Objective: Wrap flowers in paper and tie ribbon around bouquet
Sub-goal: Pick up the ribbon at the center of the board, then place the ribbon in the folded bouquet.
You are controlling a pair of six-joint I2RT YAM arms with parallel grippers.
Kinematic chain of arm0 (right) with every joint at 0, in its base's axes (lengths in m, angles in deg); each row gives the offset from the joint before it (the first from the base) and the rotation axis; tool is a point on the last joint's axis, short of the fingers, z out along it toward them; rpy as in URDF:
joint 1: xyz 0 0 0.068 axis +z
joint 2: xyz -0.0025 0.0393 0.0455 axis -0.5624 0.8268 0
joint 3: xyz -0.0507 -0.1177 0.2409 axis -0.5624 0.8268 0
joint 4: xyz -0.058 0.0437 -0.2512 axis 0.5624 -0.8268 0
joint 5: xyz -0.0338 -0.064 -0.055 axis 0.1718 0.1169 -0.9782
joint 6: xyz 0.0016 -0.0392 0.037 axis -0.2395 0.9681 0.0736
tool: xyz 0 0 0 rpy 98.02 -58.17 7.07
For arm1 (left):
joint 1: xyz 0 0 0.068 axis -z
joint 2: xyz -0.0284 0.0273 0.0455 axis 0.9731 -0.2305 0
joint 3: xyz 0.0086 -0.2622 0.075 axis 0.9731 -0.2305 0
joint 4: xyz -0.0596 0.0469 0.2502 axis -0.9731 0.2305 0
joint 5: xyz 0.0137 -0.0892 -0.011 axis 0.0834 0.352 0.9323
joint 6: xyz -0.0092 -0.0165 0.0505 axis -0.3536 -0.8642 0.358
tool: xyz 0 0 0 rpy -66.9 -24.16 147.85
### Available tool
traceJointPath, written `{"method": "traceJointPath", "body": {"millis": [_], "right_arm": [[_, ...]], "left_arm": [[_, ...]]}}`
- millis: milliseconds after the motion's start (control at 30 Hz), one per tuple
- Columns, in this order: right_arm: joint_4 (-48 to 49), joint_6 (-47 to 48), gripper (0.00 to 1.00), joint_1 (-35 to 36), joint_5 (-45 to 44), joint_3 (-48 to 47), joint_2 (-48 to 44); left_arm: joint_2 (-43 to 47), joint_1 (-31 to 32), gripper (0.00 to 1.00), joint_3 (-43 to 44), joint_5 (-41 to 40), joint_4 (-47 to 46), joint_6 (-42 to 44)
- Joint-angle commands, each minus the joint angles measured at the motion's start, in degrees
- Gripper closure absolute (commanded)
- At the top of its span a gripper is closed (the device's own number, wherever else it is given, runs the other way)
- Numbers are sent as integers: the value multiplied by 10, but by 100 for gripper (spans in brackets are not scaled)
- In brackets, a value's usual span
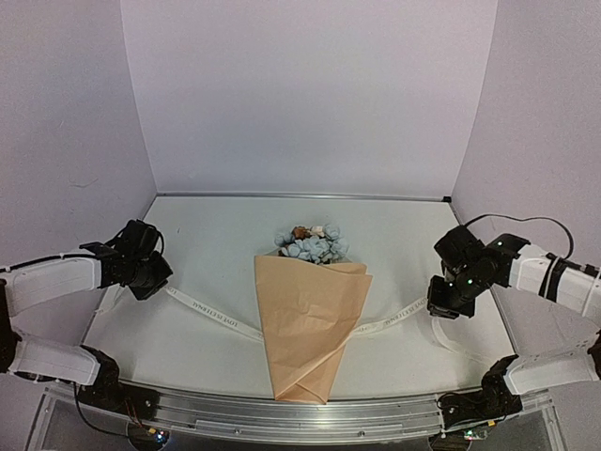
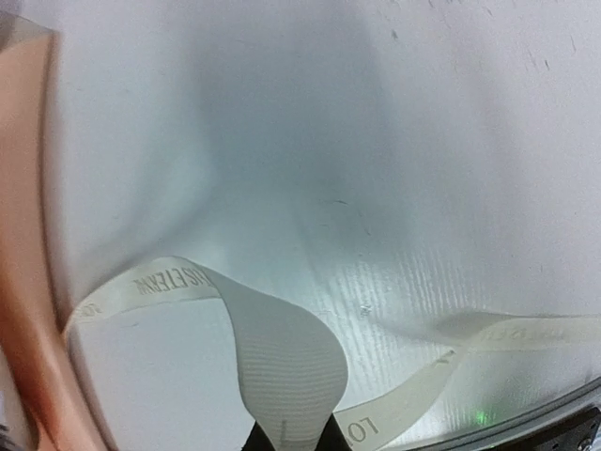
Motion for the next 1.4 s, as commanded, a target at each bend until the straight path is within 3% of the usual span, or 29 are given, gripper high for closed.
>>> {"method": "traceJointPath", "body": {"millis": [0, 133, 300, 500, 667, 800, 1067, 1233, 1367], "right_arm": [[-86, 35, 100, -2, 89, -89, 12], [-130, 44, 100, 2, 125, -147, 42], [-166, 59, 100, 2, 104, -174, 73], [-174, 59, 100, -21, 97, -179, 118], [-165, 45, 100, -67, 148, -182, 164], [-163, 40, 100, -86, 171, -207, 201], [-167, 35, 100, -111, 191, -260, 248], [-198, 55, 99, -135, 168, -279, 261], [-203, 67, 98, -150, 202, -298, 292]], "left_arm": [[39, -1, 100, 40, 45, -98, 139], [34, 20, 100, 72, 145, -207, 210], [-48, 188, 100, 193, 200, -301, 351], [-232, 367, 100, 366, 291, -267, 497], [-360, 463, 100, 458, 320, -179, 594], [-443, 486, 100, 521, 326, -103, 647], [-491, 488, 100, 560, 316, -53, 698], [-490, 489, 100, 583, 318, -37, 718], [-455, 496, 100, 585, 326, -49, 723]]}}
